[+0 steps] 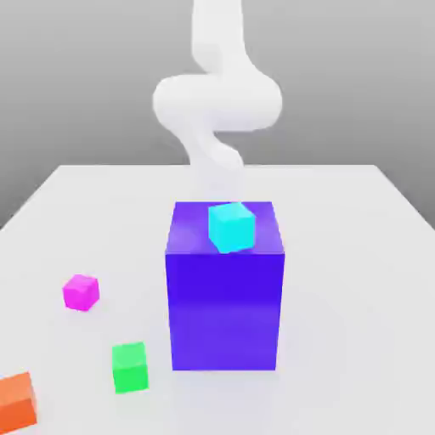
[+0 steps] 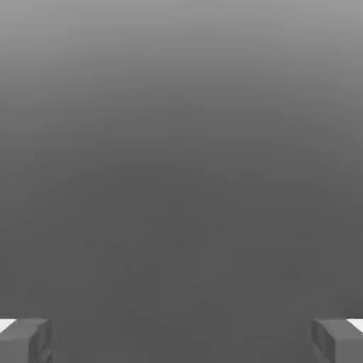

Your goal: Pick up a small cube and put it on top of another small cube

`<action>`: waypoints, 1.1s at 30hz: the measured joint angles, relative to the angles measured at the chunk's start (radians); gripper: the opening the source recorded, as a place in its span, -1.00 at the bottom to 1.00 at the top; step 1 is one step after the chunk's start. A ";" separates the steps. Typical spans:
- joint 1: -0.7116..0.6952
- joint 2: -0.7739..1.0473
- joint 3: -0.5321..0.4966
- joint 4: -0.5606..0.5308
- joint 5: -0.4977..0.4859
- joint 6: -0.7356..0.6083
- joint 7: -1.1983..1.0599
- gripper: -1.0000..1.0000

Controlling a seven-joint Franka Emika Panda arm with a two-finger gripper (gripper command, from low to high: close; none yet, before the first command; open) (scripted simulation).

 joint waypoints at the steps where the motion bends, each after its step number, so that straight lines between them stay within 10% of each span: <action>1: -0.031 0.027 0.001 -0.022 -0.007 0.021 0.039 0.00; 22: -0.576 0.548 -0.092 -0.449 -0.088 0.423 0.754 0.00; 33: -0.721 0.869 -0.088 -0.545 0.097 0.682 0.825 0.00</action>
